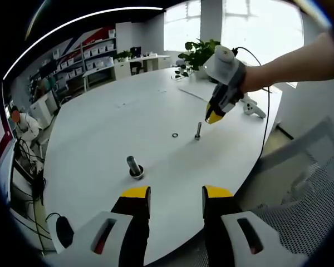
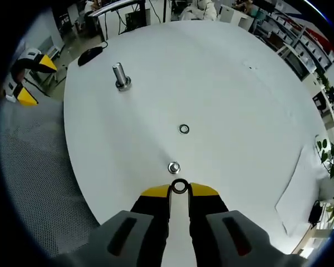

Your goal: Place the washer onto the threaded stud by aligning its center hole with the stud, sliding it down to the base, and recovering from edge contact or off-axis alignment until the washer reaches the visible bottom stop.

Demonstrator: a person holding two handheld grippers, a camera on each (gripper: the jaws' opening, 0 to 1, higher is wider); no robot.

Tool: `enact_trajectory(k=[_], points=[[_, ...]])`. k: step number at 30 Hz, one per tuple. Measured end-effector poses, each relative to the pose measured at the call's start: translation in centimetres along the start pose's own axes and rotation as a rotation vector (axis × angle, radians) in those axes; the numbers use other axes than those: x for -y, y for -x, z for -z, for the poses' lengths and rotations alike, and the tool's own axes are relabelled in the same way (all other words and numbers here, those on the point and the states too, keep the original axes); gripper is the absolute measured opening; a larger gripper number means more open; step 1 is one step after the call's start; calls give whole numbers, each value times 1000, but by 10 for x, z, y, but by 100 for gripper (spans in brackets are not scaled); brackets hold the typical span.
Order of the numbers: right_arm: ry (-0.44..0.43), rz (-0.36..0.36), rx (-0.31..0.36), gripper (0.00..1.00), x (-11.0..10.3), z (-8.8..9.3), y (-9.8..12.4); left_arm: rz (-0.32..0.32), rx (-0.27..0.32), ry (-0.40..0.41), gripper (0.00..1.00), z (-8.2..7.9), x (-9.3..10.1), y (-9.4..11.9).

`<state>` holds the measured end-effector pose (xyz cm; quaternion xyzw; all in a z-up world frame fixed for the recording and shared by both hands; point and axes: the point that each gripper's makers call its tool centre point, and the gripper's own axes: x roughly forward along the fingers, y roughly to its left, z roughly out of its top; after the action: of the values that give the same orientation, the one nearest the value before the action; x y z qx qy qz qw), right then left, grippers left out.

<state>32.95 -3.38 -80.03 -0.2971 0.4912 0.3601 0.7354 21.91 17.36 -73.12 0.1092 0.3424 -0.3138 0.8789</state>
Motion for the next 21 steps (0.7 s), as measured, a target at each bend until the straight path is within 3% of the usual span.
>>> enact_trajectory(k=[9, 21], points=[[47, -4, 16, 13, -3, -16, -1, 3, -1, 2, 35, 0, 0, 0], [71, -7, -11, 13, -2, -15, -9, 5, -5, 0, 35, 1, 1, -1]])
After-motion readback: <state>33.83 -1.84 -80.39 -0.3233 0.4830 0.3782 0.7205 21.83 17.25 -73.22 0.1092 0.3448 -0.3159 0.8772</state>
